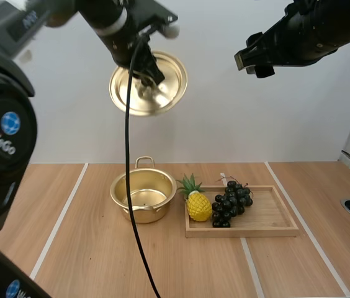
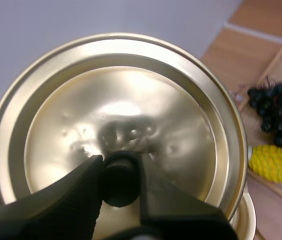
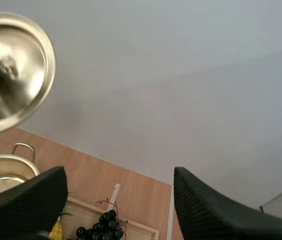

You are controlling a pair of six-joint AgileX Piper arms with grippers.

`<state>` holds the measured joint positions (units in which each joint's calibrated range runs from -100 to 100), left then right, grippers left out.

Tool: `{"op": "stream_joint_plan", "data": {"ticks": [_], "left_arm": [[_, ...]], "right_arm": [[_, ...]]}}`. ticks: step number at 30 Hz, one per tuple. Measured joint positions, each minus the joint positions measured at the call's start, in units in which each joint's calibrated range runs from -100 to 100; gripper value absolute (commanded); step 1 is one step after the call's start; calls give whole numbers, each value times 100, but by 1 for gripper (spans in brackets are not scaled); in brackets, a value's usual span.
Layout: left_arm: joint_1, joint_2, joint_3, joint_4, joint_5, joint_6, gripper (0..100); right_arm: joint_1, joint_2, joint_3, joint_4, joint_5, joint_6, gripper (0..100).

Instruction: Open the pot, put the grape inside, and close it

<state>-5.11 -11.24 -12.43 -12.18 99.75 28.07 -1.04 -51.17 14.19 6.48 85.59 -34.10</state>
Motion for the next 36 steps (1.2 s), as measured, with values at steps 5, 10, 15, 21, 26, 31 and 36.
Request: {"op": "stream_joint_plan", "data": {"ticks": [5, 10, 15, 21, 26, 31, 36], "left_arm": [[0, -904, -593, 77, 12, -749, 0], [-7, -1528, -1086, 696, -582, -1409, 0], [-7, -1907, -1537, 1580, -1660, -1977, 0], [-7, -2044, -2297, 2049, -2622, -2451, 0], [-7, -2044, -2944, 2131, -3223, -2797, 0], [-7, -2056, -3272, 2142, -3631, -2870, 0], [-7, -2091, -3365, 2150, -3887, -2884, 0]], "right_arm": [[0, 0, 0, 9, 0, -78, 100], [0, 0, 0, 20, 0, -97, 100], [0, 26, 0, 33, 54, -40, 100], [0, 416, -14, 42, 651, 130, 100], [0, 1035, -14, 42, 1274, 431, 100], [-7, 1611, -14, 46, 1378, 712, 100], [-136, 2201, -14, 66, 1400, 1051, 100]]}}
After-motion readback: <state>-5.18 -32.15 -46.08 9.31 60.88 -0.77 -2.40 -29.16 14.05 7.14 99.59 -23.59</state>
